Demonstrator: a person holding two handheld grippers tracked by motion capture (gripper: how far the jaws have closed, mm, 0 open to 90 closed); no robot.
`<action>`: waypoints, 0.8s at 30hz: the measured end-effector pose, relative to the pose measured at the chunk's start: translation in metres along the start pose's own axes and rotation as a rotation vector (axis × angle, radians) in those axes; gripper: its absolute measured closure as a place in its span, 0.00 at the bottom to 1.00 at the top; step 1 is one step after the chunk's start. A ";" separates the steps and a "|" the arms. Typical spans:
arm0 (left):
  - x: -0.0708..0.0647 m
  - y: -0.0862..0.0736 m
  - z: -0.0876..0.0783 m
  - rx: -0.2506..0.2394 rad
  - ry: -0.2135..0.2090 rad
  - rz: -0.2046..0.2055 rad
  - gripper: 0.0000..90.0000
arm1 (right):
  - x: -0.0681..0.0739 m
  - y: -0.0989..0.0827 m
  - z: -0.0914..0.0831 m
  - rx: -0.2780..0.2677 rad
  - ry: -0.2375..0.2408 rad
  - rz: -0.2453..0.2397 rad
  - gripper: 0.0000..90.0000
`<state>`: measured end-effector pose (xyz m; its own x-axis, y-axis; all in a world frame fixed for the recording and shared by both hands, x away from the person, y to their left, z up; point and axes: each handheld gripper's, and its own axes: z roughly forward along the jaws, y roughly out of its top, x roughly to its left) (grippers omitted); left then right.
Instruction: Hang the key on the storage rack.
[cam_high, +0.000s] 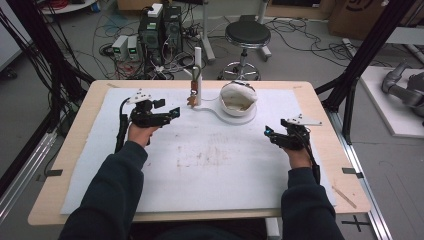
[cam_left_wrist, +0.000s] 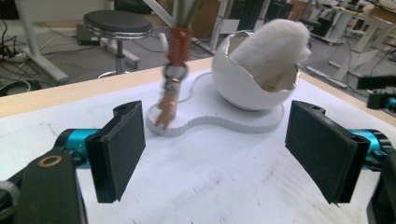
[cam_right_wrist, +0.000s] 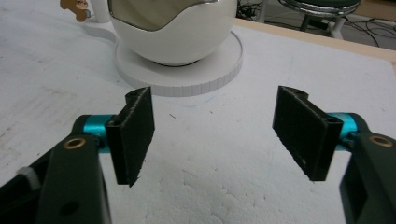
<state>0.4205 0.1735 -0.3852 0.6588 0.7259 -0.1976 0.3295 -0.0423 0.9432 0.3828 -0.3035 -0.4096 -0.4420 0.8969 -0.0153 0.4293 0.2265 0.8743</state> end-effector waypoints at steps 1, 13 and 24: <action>-0.001 -0.002 -0.002 0.003 -0.001 0.006 0.22 | 0.000 0.000 0.000 -0.005 0.005 -0.006 0.29; 0.001 -0.040 -0.039 0.013 -0.002 0.091 0.23 | 0.002 -0.001 -0.006 0.000 0.101 -0.067 0.24; 0.004 -0.049 -0.052 -0.002 0.027 0.072 0.24 | 0.009 0.001 -0.010 0.006 0.092 -0.080 0.24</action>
<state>0.3716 0.2145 -0.4185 0.6621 0.7394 -0.1222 0.2811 -0.0938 0.9551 0.3713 -0.2985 -0.4046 -0.5454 0.8372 -0.0404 0.3939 0.2986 0.8693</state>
